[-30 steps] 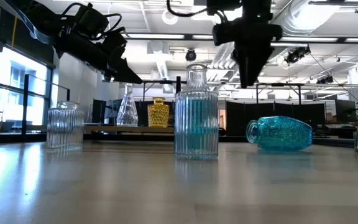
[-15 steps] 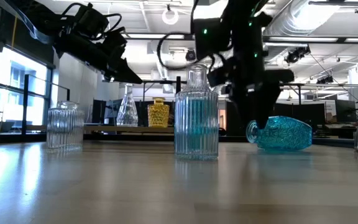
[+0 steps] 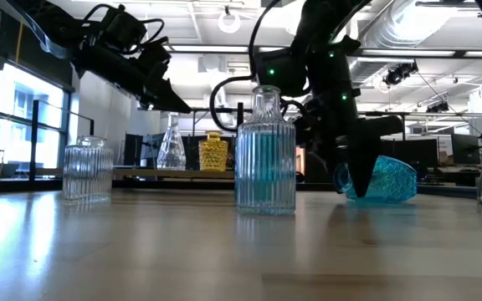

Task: Sort vases onto shelf
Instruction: Put the blue vase on the shelf

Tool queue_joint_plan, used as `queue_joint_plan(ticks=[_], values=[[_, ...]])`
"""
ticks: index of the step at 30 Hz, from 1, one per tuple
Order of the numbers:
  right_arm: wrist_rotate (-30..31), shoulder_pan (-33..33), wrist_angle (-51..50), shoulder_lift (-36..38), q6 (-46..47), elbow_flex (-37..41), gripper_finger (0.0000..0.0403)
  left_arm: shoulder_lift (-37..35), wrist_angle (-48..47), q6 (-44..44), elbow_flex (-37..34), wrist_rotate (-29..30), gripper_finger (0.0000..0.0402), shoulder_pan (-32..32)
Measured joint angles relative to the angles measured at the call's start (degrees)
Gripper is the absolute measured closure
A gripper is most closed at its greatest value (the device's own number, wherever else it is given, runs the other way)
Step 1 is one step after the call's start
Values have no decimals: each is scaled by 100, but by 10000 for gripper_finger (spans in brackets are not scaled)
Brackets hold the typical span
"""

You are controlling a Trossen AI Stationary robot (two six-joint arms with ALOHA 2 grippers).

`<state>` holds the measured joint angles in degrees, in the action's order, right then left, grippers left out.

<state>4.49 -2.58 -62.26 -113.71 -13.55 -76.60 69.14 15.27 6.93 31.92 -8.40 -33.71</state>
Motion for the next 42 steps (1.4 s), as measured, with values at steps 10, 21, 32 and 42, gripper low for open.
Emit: queue_joint_plan(ticks=[10,21,32,42], values=[[-6,-4,-40,19,-70,-2,234,0,0,-3,0,0,402,0],[-161,-26,-278,678,82,-599,234,0,21,-45,0,0,402,0],[-183,-306,1060,2418,921,-695,234,0,298,-72,-44,-1,402,-16],[-512,-340,4304,2532,1640,-695,234,0,659,-126,-122,-450,401,-342]])
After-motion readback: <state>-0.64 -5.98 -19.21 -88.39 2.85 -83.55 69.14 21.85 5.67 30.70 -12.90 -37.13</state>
